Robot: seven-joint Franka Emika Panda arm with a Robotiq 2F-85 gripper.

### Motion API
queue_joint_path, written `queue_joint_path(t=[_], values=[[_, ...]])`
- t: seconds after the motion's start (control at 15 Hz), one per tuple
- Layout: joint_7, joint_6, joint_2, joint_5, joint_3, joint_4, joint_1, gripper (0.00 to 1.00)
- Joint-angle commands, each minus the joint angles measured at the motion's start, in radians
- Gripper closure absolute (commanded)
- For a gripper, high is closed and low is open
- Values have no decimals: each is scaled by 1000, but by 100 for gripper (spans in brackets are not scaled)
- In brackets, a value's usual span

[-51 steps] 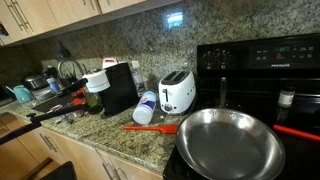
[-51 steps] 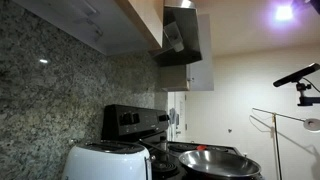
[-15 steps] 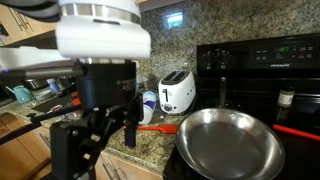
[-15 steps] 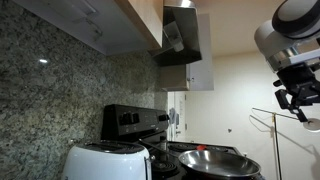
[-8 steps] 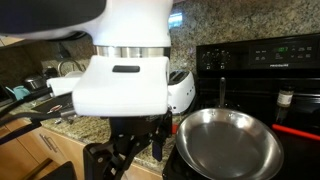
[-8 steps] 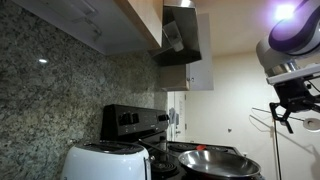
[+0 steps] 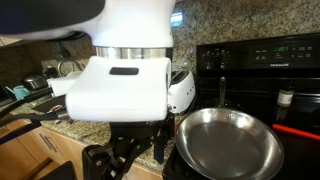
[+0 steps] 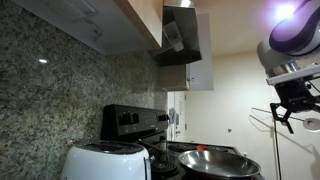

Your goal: Remove the towel from the oven door handle and use it to wipe the silver pan, place the towel on the countertop

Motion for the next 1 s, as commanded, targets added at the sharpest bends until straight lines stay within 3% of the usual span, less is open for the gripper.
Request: queue_joint_path(t=[0.0,0.2,0.47,0.93], values=[[2,-2,0,-2,-8,1,8,0],[2,-2,0,-2,-8,1,8,0],[98,46,50,89,11,-10,39,0],[290,270,198,308,40,-36,132,0]])
